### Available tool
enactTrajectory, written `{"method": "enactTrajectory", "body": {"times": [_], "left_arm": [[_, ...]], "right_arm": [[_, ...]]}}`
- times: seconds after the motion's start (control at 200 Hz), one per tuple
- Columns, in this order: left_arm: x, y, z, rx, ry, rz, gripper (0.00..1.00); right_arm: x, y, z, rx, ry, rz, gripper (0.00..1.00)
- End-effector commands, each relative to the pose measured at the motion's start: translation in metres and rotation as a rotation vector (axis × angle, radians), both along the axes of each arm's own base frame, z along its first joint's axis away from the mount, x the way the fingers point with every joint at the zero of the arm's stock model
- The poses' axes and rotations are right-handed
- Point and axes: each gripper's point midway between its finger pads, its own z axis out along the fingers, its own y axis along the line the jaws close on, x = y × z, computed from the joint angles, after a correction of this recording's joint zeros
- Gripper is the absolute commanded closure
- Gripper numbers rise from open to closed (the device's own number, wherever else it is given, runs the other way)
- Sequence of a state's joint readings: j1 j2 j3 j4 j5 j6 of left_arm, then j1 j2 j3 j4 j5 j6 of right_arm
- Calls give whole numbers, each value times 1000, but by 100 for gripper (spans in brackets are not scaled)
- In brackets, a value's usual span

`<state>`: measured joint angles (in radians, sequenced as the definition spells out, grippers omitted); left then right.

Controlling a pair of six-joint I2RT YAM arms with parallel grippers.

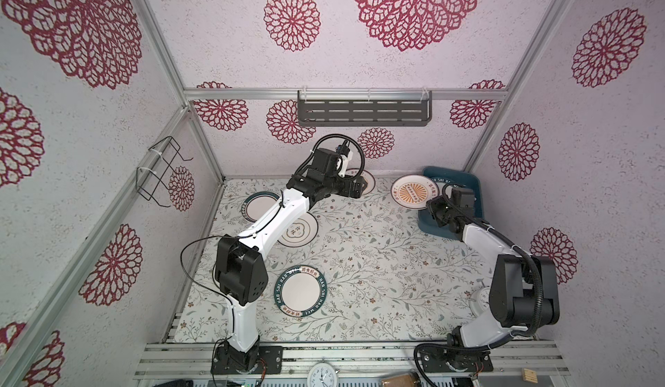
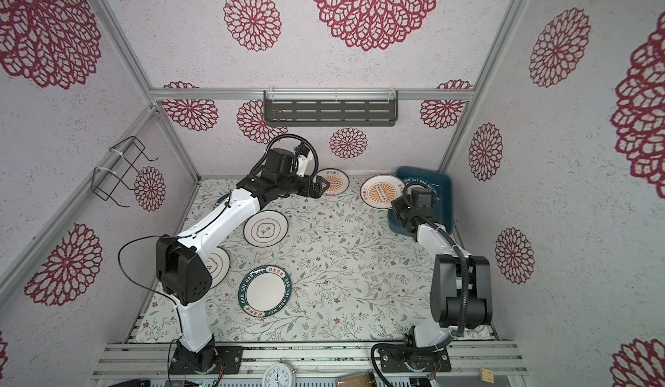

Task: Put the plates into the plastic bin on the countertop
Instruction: 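Lift the orange sunburst plate and carry it toward the teal bin, then lower the orange plate into the teal bin and open the right gripper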

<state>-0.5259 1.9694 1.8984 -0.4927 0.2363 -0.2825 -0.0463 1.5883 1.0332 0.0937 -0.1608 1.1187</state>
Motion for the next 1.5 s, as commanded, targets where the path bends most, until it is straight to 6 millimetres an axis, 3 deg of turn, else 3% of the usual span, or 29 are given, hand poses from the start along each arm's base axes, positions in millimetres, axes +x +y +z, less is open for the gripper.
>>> {"method": "enactTrajectory", "body": {"times": [0.0,0.22,0.345,0.565,0.791,1.051,1.406,1.491], "left_arm": [[7,-9,-9,15,-6,-36,3],[29,-16,-14,30,-29,-19,3],[42,-14,-17,61,-52,7,3],[59,8,-37,185,-57,105,3],[67,23,-44,218,-53,157,3],[73,31,-44,217,-54,196,3],[72,32,-46,205,-40,208,3],[69,33,-44,198,-40,210,3]], "right_arm": [[12,-30,40,1,-143,-64,100],[24,-82,32,23,-153,-181,100],[37,-101,18,37,-131,-213,100],[61,-122,-4,35,-93,-264,100],[85,-140,-20,15,-87,-302,100],[105,-147,-38,14,-50,-306,100],[108,-137,-46,21,9,-243,64],[102,-135,-40,4,15,-236,48]]}}
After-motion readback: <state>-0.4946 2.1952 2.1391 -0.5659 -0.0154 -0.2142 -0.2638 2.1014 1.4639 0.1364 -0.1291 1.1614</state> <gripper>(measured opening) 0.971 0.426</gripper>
